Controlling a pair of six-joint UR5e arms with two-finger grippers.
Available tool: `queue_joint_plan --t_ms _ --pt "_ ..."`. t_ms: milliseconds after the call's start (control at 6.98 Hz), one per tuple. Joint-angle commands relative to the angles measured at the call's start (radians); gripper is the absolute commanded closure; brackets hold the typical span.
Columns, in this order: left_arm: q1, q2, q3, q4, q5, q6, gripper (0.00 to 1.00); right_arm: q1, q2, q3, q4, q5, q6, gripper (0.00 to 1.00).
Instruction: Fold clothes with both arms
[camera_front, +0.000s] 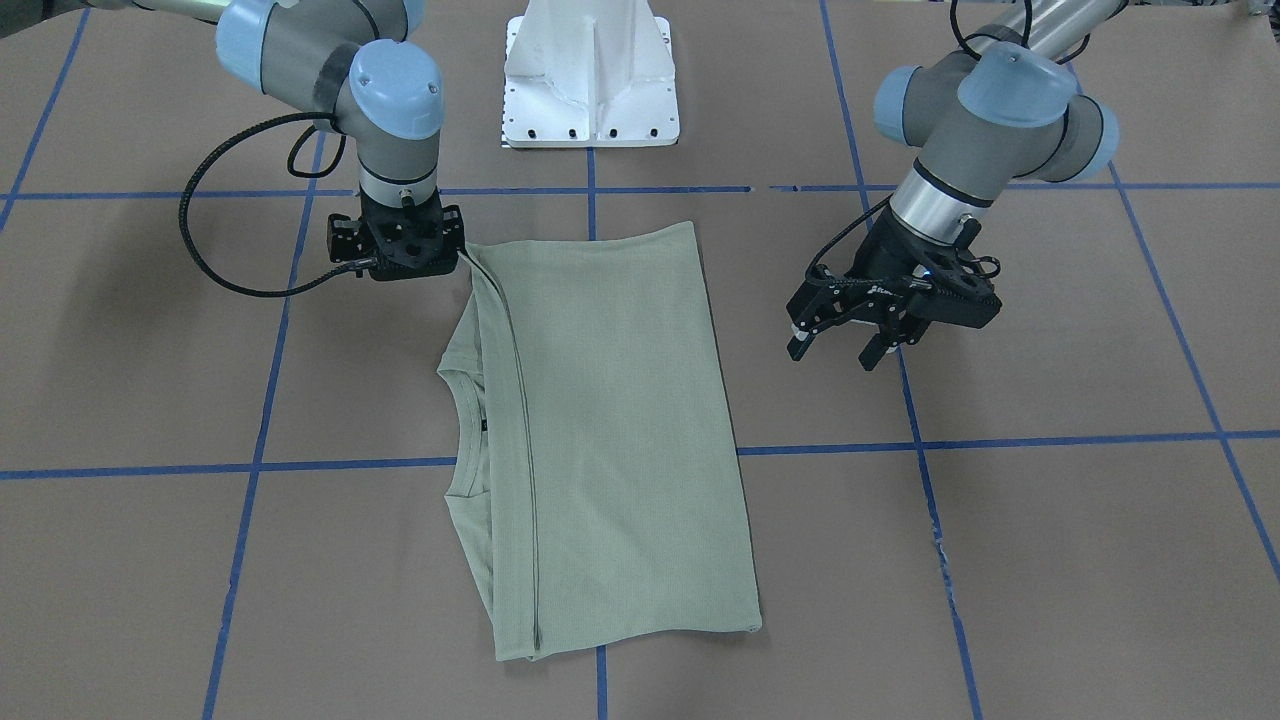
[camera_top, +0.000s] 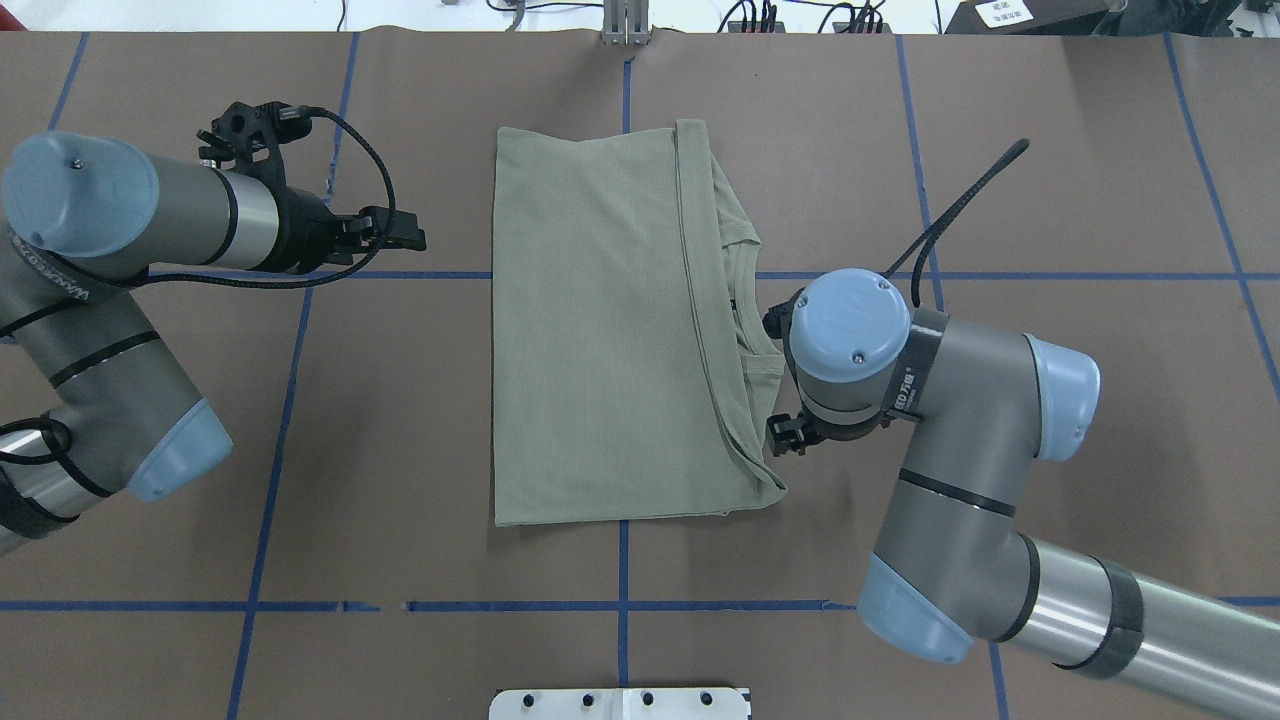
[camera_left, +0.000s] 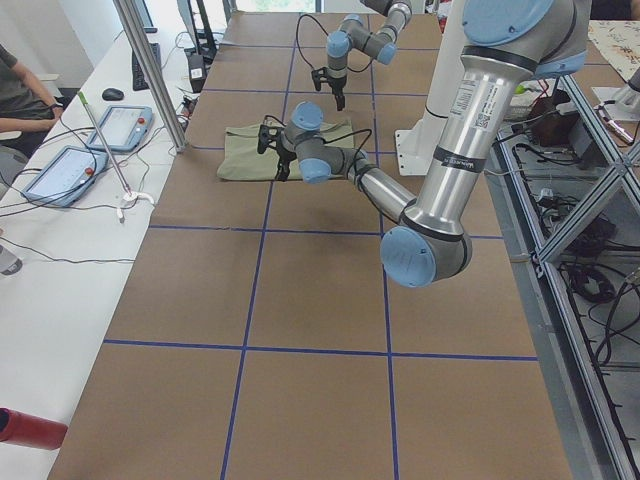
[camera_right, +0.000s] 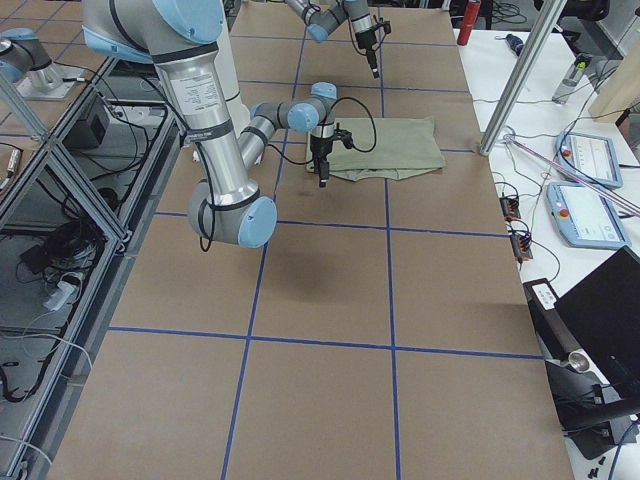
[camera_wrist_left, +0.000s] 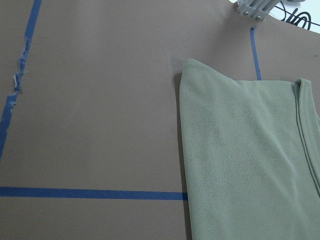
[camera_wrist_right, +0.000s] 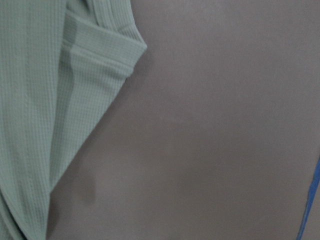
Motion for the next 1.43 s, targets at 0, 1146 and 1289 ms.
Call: queue_joint_plan --t_ms 0,1146,1289 --pt "0.000 0.000 0.007 -0.001 -0.011 0.007 0.00 0.028 0.170 -0.116 0.003 -0.001 -0.019 0.00" --pt "0.000 0.000 0.007 -0.006 -0.011 -0.001 0.00 -0.003 0.227 -0.315 0.089 0.006 -0.016 0.00" --pt "0.000 0.000 0.010 -0.006 -0.011 -0.001 0.00 -0.004 0.213 -0.315 0.090 0.006 -0.016 0.00"
